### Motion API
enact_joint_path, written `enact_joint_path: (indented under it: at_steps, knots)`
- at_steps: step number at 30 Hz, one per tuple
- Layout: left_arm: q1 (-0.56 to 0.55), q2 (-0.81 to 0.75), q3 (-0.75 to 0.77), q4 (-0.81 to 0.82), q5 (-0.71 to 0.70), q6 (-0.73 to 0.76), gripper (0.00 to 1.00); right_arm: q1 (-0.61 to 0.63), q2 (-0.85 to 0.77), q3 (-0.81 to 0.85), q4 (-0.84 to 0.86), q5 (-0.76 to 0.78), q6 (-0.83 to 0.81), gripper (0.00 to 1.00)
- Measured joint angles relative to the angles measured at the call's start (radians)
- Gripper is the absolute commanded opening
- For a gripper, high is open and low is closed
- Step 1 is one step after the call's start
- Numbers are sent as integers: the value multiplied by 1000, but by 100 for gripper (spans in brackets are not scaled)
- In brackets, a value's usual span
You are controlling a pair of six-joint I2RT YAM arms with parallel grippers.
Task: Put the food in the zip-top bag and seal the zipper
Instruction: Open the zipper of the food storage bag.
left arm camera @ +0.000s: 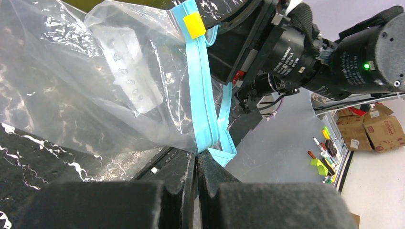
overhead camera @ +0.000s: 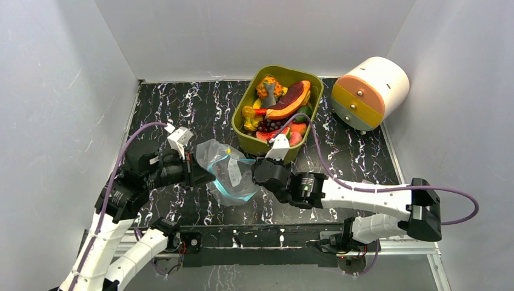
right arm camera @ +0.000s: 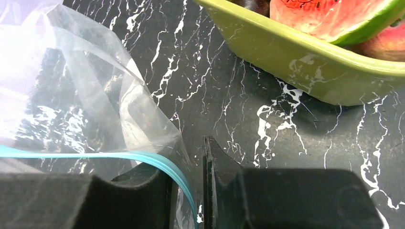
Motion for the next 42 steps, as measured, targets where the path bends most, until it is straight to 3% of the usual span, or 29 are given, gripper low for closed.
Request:
enact_joint_path:
  at_steps: [2, 5, 6, 11, 17, 26, 28, 32, 37, 42]
  knots:
    - [0, 5, 0, -5, -7, -2, 0, 0, -10, 0, -21, 8, 26, 14]
    - [0, 24, 0, 0, -14, -5, 0, 0, -23, -4, -22, -16, 47, 0]
    - [0, 29, -2, 3, -17, -7, 1, 0, -31, -10, -3, -35, 52, 0]
    - [0, 43, -56, 69, -41, -50, 42, 0, -64, -11, 72, -127, 69, 0]
    - [0, 42, -87, 163, -50, -100, 68, 0, -10, 87, 79, -172, 68, 0]
    - [0, -8, -87, 231, -114, -58, 72, 12, 124, 209, 74, -177, 67, 0]
    - [0, 14, -87, 222, -146, -42, 71, 16, 148, 229, 73, -176, 66, 0]
    - [0, 64, -87, 196, -216, -5, 51, 25, 172, 248, 73, -170, 63, 0]
    - [0, 82, -87, 172, -261, 35, 0, 28, 175, 246, 74, -158, 63, 0]
    - [0, 55, -82, 162, -282, 59, 0, 28, 160, 161, 68, -110, 99, 0]
